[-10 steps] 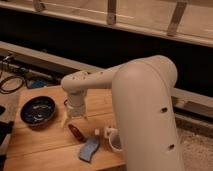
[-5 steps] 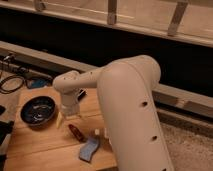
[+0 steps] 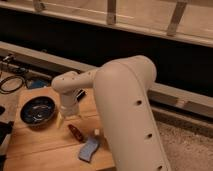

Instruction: Place the pepper on the white sponge

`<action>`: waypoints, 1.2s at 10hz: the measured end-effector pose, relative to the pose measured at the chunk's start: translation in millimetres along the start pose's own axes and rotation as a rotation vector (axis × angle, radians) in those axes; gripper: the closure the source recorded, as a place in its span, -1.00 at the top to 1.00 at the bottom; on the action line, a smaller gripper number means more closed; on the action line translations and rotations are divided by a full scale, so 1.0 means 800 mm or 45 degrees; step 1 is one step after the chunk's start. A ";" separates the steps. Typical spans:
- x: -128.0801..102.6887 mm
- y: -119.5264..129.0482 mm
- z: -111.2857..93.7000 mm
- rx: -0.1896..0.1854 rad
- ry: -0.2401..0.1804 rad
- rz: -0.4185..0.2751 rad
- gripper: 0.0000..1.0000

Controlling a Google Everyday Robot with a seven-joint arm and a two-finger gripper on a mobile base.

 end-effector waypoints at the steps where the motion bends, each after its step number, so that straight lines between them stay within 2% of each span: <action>1: 0.003 0.000 0.007 -0.001 0.019 -0.003 0.60; 5: 0.019 -0.001 0.046 -0.045 0.096 0.022 0.60; 7: 0.029 -0.003 0.064 -0.064 0.129 0.040 0.48; 9: 0.033 0.003 0.081 -0.100 0.151 0.043 0.09; 11: 0.033 -0.002 0.079 -0.087 0.151 0.034 -0.37; 12: 0.033 -0.007 0.076 -0.085 0.149 0.041 -0.53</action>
